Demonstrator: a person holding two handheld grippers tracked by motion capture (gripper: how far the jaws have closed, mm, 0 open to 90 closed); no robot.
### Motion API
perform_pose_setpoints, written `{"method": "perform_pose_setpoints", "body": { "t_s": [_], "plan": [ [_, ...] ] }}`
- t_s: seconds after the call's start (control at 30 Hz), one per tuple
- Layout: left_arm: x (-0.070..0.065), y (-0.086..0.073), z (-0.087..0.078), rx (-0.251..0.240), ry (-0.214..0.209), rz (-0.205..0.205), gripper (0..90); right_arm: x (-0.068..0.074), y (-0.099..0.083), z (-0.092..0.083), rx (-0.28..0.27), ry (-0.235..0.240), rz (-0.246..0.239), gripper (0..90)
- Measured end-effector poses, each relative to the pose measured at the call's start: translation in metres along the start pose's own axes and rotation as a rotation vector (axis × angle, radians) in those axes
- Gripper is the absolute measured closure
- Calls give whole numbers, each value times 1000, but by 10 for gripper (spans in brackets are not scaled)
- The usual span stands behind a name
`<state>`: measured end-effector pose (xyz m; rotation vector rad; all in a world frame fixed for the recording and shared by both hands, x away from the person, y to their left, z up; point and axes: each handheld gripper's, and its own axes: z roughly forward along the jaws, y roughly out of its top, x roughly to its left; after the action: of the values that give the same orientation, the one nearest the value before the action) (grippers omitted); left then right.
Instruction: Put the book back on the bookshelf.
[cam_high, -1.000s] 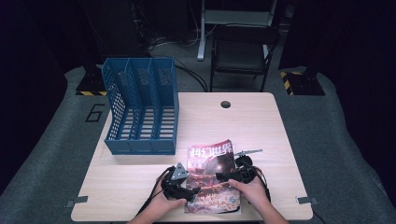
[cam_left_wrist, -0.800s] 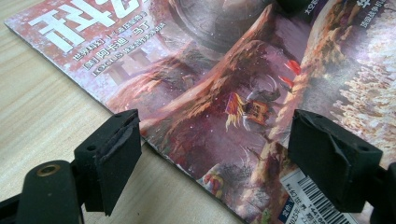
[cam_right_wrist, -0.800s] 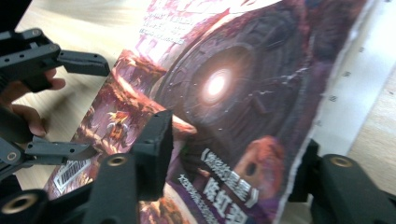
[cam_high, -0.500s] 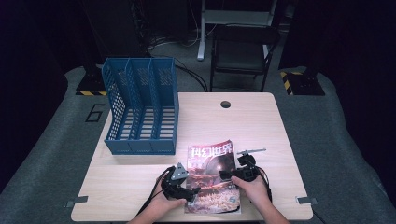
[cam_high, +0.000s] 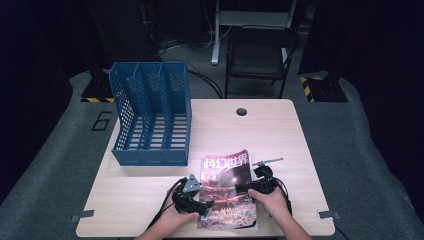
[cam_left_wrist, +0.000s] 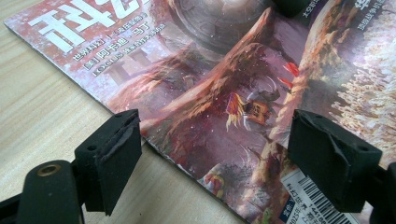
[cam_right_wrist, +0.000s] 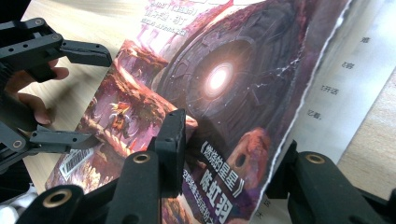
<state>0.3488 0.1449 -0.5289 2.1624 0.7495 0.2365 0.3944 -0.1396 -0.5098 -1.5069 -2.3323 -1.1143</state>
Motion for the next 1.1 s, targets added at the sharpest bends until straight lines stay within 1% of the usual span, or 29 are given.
{"method": "perform_pose_setpoints", "body": {
  "t_s": [0.03,0.07,0.1,0.13,0.17,0.2,0.23,0.27,0.3,0.33,0.37,0.4,0.43,0.47,0.5,0.53,0.6,0.63,0.67,0.73,0.8,0.83,0.87,0.9,1.0,1.03,1.1],
  "plan": [
    [0,0,0,-3,2,-4,173,1,0,0,5,5,13,585],
    [0,0,0,-3,3,-4,174,1,0,1,-5,6,-6,583],
    [0,0,0,-4,2,-4,174,2,0,2,-4,8,-9,583],
    [0,0,0,-4,2,-4,174,4,0,1,-1,12,2,584],
    [0,0,0,-3,3,-3,173,4,0,2,-6,4,-17,593],
    [0,0,0,-4,3,-4,174,3,0,2,-8,1,-20,612],
    [-1,0,0,-4,3,-5,173,3,0,2,-12,0,-15,628],
    [-1,0,0,-5,3,-5,174,3,-1,1,-9,3,1,647],
    [-1,0,0,-4,3,-5,174,2,-1,1,-13,2,-1,672],
    [0,0,0,-3,2,-5,174,1,-1,0,-18,1,-17,695],
    [0,0,0,-4,2,-5,174,2,-1,0,-16,10,-6,712],
    [0,0,0,-4,0,-3,174,0,-1,0,-24,9,-25,726],
    [1,0,0,2,-7,4,174,0,-1,0,-26,11,-26,739],
    [0,0,0,-1,-7,-4,175,0,-1,0,-29,15,-32,755],
    [1,0,0,0,-2,5,176,-1,-1,0,-32,19,-37,764],
    [1,1,0,6,-9,3,176,-1,-1,-1,-32,20,-37,770],
    [2,1,0,4,-8,7,179,-1,-2,0,-36,21,-43,782],
    [2,1,-1,6,-7,8,182,1,-2,-1,-30,23,-28,788],
    [2,1,0,5,-7,5,184,-1,-2,0,-40,17,-49,793],
    [2,2,-1,15,-2,6,185,0,-3,0,-43,10,-51,803],
    [1,4,-1,31,-4,-10,191,1,-4,0,-49,8,-50,816],
    [1,5,0,32,4,-19,197,1,-4,-1,-52,10,-44,822],
    [2,7,-1,47,11,-12,212,2,-5,-1,-56,8,-42,830],
    [2,8,-1,47,13,-25,226,2,-6,-1,-67,13,-42,839],
    [5,12,0,73,9,-17,246,4,-7,-3,-93,17,-35,861],
    [5,13,0,77,9,-22,249,5,-8,-4,-102,9,-52,862],
    [7,14,0,76,-1,-33,257,7,-8,-4,-115,-3,-67,863]
  ]
}}
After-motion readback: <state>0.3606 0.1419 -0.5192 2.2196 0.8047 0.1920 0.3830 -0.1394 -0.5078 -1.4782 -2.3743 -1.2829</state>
